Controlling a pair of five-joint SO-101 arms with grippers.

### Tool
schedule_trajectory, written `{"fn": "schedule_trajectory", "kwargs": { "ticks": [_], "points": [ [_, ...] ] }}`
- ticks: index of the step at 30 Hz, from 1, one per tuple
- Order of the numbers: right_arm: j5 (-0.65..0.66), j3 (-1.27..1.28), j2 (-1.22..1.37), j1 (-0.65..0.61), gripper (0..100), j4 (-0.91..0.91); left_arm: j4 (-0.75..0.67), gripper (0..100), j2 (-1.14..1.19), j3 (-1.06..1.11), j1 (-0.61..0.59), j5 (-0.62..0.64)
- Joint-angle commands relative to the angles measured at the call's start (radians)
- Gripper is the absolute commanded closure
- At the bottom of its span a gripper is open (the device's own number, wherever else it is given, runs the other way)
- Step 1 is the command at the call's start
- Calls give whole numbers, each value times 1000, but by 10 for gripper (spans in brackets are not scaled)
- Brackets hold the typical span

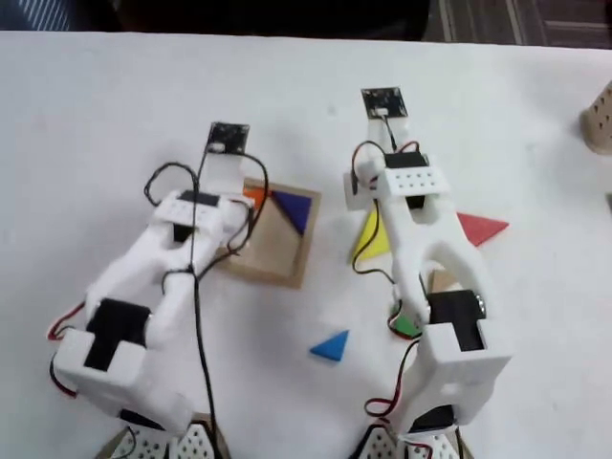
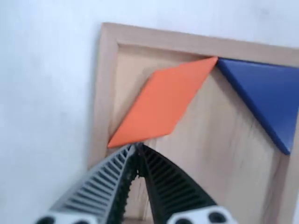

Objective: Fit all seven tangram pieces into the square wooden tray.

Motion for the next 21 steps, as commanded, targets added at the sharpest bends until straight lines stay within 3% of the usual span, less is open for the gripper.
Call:
{"fn": "schedule_trajectory", "kwargs": {
  "ticks": [1, 10, 13, 16, 21],
  "points": [
    [-11, -49, -21, 5, 981, 8, -51, 978, 5, -78, -25, -6],
    [-8, -51, -21, 5, 981, 8, -46, 978, -203, 11, -13, -3],
    [-8, -51, -21, 5, 981, 8, -146, 978, -309, 64, 15, 81],
    [-8, -51, -21, 5, 981, 8, -258, 978, -300, 97, 31, 155],
    [-5, -51, -21, 5, 981, 7, -270, 978, -162, -9, 27, 157]
  ]
}}
